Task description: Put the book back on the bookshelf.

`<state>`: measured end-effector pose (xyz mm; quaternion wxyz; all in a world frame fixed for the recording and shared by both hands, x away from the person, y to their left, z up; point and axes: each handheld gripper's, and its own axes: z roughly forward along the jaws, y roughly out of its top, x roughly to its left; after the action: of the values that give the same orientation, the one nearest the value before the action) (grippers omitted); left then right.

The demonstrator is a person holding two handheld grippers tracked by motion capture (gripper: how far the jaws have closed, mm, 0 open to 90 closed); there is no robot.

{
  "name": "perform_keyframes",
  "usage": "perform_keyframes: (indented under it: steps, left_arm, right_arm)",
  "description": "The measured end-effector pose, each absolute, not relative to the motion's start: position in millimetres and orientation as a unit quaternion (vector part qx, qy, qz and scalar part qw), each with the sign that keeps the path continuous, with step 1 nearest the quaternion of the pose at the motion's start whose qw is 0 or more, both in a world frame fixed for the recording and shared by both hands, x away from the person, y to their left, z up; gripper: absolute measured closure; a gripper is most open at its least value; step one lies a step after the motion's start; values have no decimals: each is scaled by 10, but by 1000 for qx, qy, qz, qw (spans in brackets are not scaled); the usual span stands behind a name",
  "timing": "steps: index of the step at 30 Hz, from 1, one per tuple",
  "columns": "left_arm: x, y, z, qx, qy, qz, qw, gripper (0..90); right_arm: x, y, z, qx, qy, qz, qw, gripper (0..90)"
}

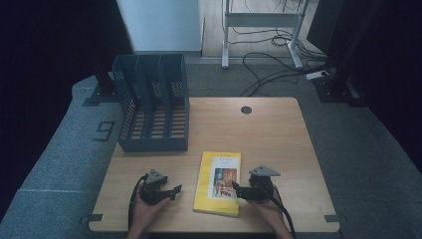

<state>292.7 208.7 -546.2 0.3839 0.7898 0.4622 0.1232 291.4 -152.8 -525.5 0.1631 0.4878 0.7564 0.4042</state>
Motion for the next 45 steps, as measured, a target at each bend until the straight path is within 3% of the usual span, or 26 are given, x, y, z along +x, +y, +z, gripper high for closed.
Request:
perform_keyframes:
  steps: [9,22,45]
  left_arm:
    - [2921,2067,-5464,789,462,123,386,285]
    - [2896,2034,-5434,785,451,116,408,298]
    - [2736,1362,-5458,826,378,54,415,299]
  right_arm:
    - [2955,-1325,-5366,477,770,402,134,153]
    - [2970,-1246,-5440,472,779,389,134,146]
    - [2983,-1257,-5457,469,780,392,130,152]
